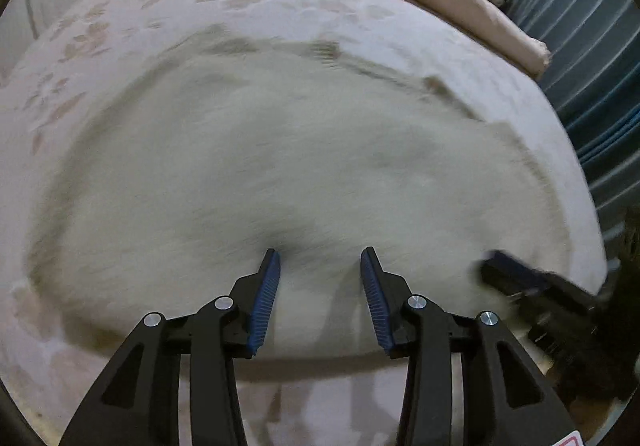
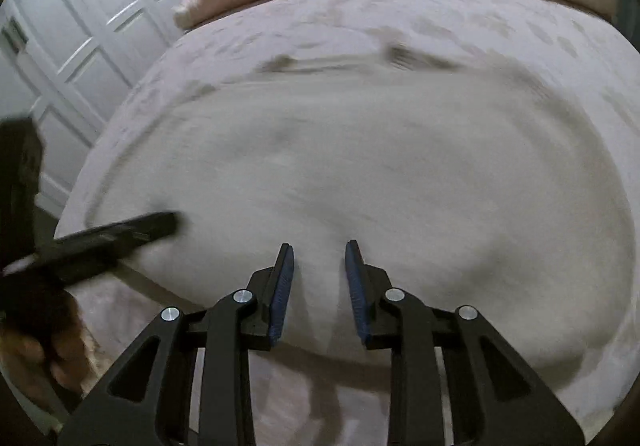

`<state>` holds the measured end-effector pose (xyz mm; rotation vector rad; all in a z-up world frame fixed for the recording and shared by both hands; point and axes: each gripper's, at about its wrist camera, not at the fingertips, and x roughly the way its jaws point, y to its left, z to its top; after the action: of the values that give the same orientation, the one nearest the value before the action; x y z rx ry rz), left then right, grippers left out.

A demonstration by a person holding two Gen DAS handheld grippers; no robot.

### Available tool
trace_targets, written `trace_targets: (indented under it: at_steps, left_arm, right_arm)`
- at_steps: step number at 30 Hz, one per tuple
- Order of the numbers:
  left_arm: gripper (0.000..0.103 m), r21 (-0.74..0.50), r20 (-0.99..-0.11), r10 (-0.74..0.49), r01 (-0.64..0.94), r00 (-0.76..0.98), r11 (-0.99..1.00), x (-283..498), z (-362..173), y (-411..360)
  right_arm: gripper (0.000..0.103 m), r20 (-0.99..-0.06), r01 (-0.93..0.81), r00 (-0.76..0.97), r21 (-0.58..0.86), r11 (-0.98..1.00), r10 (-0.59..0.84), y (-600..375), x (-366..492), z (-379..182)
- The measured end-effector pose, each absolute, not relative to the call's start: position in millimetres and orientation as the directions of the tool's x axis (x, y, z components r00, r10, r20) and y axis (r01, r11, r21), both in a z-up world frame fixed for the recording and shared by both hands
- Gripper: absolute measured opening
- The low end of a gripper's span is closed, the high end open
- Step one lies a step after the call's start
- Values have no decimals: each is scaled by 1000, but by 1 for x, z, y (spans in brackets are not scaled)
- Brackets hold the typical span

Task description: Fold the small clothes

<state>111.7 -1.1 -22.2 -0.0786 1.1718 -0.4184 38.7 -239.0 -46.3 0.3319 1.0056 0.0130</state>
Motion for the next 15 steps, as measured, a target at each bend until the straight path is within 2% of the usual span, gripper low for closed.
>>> trace_targets:
  at_steps: [4, 5, 6, 8, 10, 12, 13, 14, 15]
  left_arm:
    - [40, -192, -897, -254, 197, 362, 961, 108, -24, 59]
    - [39, -172, -903, -230, 186, 362, 967, 111, -28, 68]
    - [36, -180, -906, -233, 177, 354, 968, 110, -32, 80]
    - [34, -231, -899, -274, 161, 343, 960, 103, -33, 92]
    - [33, -248, -896, -278, 129, 346, 960, 99, -26, 92]
    - [41, -240, -890, -271, 130, 366, 962, 96, -16, 78]
    - [52, -222, -889, -256, 134, 380, 966, 97, -13, 69]
    - [58, -205, -888, -241, 132, 391, 970, 97, -12, 63]
    - [58, -188, -892, -224, 130, 393, 974, 98, -14, 56]
  right_arm:
    - [23, -868, 394, 496, 197, 898, -27, -318, -12, -52]
    - [3, -882, 463, 466, 170, 870, -75, -344, -29, -58]
    - [0, -880, 484, 472, 211, 849, -51, -358, -39, -60]
    - [0, -877, 542, 479, 251, 802, -50, -369, -51, -53]
    - [7, -859, 519, 497, 183, 835, -121, -349, -42, -29]
    - [8, -830, 437, 554, 221, 872, -67, -322, -24, -11]
    - [9, -822, 392, 569, 248, 886, -22, -309, -9, -8]
    - [13, -821, 347, 571, 254, 903, 11, -296, 7, -10]
    - [16, -831, 310, 555, 234, 921, 24, -281, 19, -18]
